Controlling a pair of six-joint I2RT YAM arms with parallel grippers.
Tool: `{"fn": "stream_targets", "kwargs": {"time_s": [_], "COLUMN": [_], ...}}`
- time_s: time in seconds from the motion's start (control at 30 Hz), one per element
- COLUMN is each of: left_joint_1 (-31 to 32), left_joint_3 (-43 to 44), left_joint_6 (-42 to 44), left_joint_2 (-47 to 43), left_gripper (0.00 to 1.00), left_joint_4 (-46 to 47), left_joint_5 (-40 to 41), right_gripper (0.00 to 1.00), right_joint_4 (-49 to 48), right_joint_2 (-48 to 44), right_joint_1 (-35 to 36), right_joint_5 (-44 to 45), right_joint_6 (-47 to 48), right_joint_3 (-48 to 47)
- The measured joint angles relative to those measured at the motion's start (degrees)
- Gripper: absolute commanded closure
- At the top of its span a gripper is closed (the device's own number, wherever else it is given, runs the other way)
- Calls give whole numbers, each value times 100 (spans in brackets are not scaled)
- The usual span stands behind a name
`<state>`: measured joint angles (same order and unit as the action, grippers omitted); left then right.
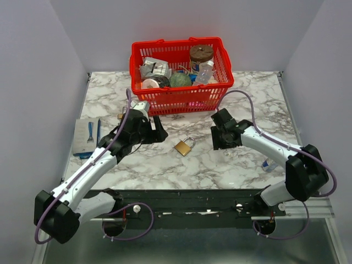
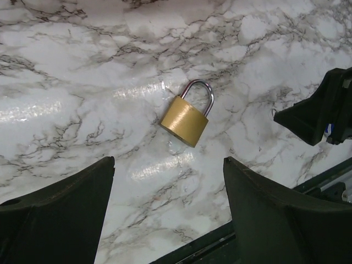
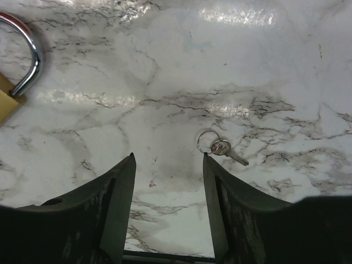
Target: Unlock with the key
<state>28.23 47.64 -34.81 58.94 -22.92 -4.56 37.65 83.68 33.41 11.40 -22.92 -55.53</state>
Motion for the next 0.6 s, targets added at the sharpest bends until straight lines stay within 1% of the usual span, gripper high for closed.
{"fn": "stream_targets", "kwargs": {"time_s": [0.13, 0.5, 0.6], "left_joint_1": [234, 267, 264], "left_joint_3": [0, 0, 0], "left_joint_6": [-83, -153, -166], "left_joint_2": [205, 225, 225], "left_gripper": [13, 13, 13], "left_joint_4": [20, 55, 57], "left_joint_5": [96, 223, 234], "right_gripper": [46, 51, 57], "right_joint_4": [105, 240, 227], "right_joint_2": [192, 479, 509], "right_joint_1": [0, -2, -2], "right_joint_5": [127, 184, 181], "right_joint_6": [35, -44, -68], "right_joint_3": [-11, -22, -22]}}
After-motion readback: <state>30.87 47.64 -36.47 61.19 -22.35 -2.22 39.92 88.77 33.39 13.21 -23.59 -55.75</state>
